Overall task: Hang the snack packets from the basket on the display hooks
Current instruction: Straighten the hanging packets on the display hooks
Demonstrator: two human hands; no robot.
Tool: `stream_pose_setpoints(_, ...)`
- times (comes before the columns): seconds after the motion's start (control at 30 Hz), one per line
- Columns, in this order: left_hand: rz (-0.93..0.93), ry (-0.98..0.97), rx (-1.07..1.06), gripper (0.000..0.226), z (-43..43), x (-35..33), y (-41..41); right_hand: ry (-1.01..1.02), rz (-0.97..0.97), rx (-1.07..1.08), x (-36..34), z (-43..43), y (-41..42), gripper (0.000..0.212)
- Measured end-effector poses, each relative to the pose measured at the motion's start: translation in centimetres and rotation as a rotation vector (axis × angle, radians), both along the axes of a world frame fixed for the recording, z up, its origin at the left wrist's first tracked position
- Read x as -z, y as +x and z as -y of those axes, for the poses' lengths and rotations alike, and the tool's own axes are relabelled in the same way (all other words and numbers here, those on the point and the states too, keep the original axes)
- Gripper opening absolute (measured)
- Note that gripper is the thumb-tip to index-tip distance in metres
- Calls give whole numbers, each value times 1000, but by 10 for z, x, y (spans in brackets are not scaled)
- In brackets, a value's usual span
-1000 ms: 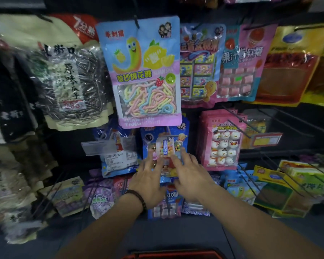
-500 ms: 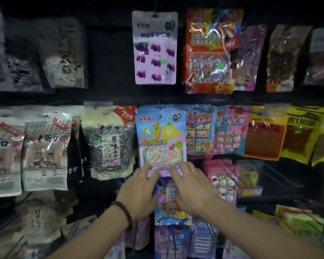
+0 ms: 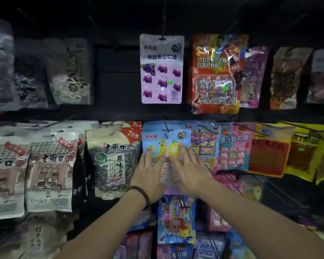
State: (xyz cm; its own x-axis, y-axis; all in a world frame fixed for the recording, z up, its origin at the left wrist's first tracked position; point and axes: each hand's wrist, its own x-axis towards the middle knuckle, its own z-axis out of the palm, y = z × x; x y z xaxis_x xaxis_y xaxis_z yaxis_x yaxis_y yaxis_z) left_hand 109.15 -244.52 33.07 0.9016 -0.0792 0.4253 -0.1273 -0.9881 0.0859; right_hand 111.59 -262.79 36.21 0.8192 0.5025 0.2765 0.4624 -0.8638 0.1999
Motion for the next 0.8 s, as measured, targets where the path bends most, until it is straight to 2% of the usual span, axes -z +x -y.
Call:
stream_pose_setpoints(0.23, -50, -127, 20, 97, -5, -5, 36, 58, -68, 3, -5, -12, 41, 99)
stream_pose_setpoints(0.43, -69, -115, 18, 101, -11, -6, 54, 68, -90, 3, -14, -18, 59, 91)
stream_pose_setpoints(0.63, -67, -131, 26, 105, -8, -4, 47, 65, -93, 6, -18, -20, 51, 90)
stream_pose_setpoints(0.8, -81, -148, 75, 100, -9, -10, 21, 24, -99, 24, -25, -24, 27, 90)
